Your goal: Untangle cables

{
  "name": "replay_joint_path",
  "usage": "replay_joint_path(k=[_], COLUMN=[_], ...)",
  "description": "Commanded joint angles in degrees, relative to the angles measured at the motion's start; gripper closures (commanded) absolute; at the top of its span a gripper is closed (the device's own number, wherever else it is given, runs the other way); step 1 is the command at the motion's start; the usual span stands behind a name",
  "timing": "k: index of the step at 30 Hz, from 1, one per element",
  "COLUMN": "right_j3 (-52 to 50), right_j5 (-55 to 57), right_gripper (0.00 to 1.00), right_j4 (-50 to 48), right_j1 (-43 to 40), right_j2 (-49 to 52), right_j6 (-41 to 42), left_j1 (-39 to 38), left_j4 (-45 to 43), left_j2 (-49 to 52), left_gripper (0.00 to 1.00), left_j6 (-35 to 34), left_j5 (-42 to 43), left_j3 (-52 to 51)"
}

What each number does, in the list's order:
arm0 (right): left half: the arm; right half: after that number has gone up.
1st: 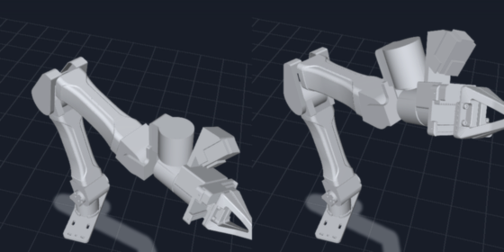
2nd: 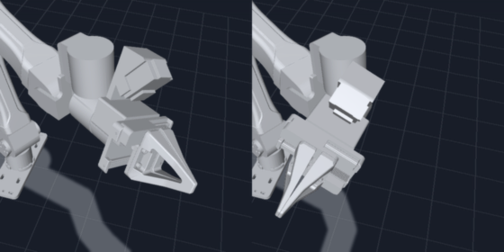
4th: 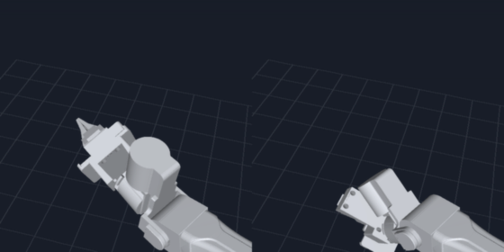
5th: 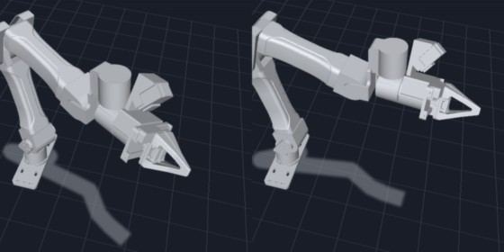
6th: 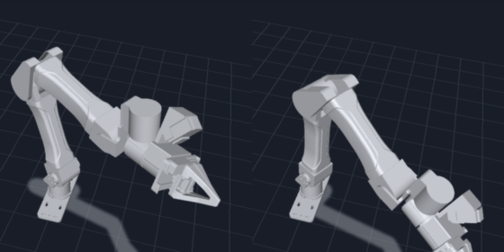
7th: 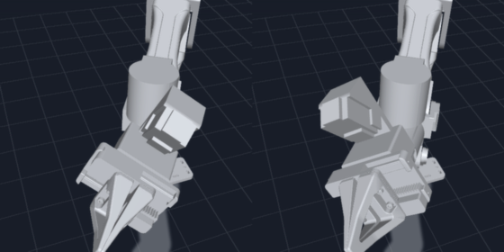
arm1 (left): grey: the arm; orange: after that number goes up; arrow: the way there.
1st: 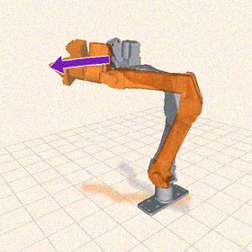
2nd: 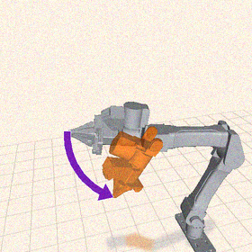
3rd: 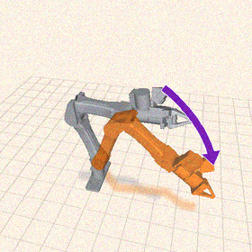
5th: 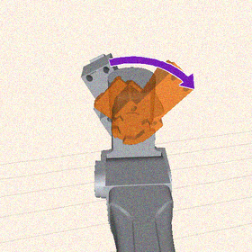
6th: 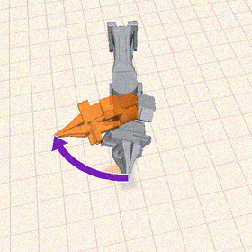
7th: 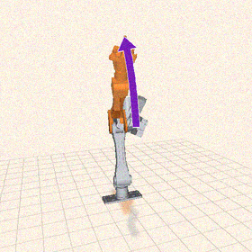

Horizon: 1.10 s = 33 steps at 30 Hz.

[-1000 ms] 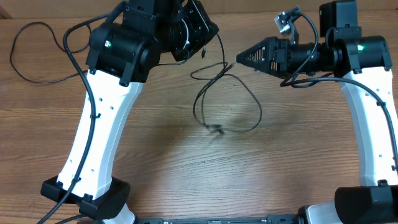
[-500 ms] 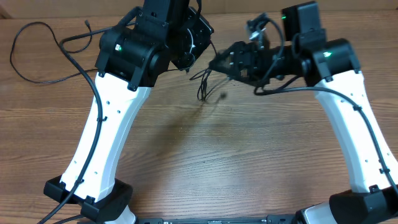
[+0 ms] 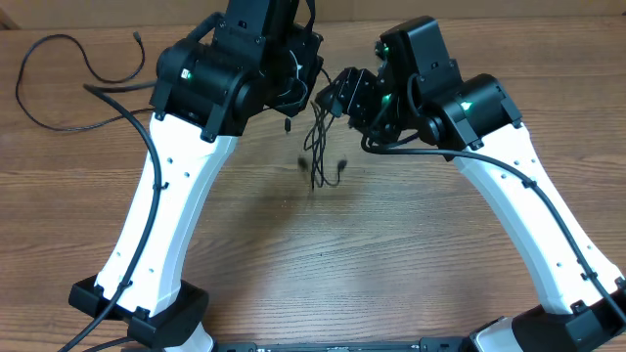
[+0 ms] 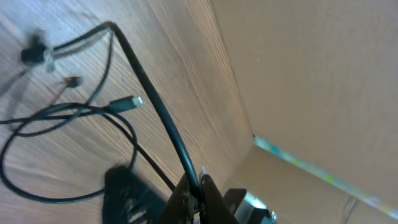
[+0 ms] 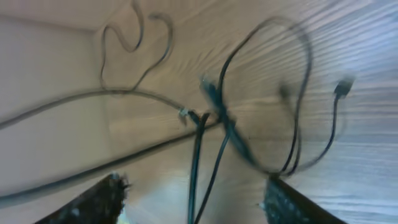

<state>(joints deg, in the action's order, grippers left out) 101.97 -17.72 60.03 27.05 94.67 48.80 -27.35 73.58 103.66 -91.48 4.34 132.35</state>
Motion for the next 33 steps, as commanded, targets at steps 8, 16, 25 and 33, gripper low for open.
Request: replay_joint_path(k=[8,16,25,33], right_j3=[0.0,0.0,0.0,0.0], right_j5=[6.1,1.1,-3.4,-0.8], right_gripper=[0.59,0.69,0.78,0.96], right_j4=[0.0,-0.2,0.2,1.9], right_j1=[0.1,0.3,0.4,-0.5], right_j2=[0.6,1.8,2.9,3.0], right_j6=[2.4,2.4,2.1,-1.6], left_j1=[4.0,5.3,5.3,6.0], left_j4=[-0.2,-0.1,-0.1,4.5], left_j2=[0.5,0.5,0.5,0.5], left_gripper=[0.96,0.96,0.96,0.96], left_j6=[-3.9,-3.7,-3.7,-2.7], left_j5=[9.4,10.9,10.9,4.4], left_j3=[0.1,0.1,0.1,0.1])
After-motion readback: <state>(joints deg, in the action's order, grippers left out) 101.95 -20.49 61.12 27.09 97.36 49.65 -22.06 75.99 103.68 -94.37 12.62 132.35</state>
